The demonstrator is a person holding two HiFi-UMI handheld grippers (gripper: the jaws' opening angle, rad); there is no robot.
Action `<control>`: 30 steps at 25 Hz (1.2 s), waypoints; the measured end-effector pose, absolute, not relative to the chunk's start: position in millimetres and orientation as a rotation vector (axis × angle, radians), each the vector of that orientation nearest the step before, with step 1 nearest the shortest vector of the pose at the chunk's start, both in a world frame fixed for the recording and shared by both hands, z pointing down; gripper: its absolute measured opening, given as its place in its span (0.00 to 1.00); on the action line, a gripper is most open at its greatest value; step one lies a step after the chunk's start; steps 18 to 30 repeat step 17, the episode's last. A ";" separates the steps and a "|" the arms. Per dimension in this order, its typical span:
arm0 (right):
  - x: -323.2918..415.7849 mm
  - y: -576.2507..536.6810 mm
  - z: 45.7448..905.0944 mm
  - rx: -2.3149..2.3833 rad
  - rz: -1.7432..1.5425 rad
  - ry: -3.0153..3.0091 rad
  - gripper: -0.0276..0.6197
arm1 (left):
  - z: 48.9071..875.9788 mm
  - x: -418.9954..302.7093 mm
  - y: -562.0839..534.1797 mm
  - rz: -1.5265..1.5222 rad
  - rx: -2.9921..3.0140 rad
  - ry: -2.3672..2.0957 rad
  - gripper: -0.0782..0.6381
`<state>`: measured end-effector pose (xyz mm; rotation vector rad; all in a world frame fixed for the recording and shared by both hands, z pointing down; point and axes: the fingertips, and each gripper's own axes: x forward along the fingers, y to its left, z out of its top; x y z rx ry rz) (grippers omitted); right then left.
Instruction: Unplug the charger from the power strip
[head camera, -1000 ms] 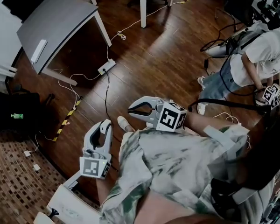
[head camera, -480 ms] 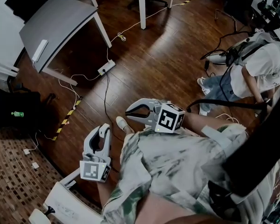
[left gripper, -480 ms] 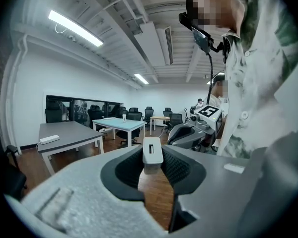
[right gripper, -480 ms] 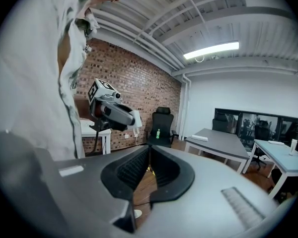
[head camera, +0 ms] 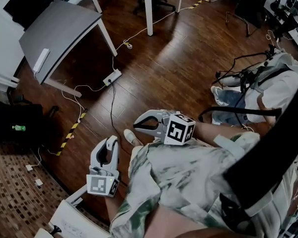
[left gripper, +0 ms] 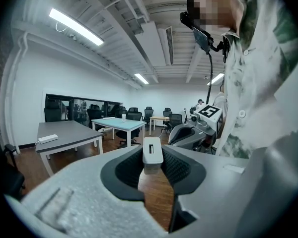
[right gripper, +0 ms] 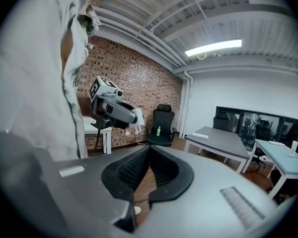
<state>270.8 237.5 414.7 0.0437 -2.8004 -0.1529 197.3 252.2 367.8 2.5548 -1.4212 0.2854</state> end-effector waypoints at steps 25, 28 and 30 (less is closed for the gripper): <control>189.6 176.4 428.1 0.063 -0.105 -2.762 0.05 | 378.2 113.2 184.3 0.258 2.565 -1.380 0.25; 189.6 176.4 428.1 0.063 -0.105 -2.762 0.05 | 378.2 113.2 184.3 0.258 2.565 -1.380 0.25; 189.6 176.4 428.1 0.063 -0.105 -2.762 0.05 | 378.2 113.2 184.3 0.258 2.565 -1.380 0.25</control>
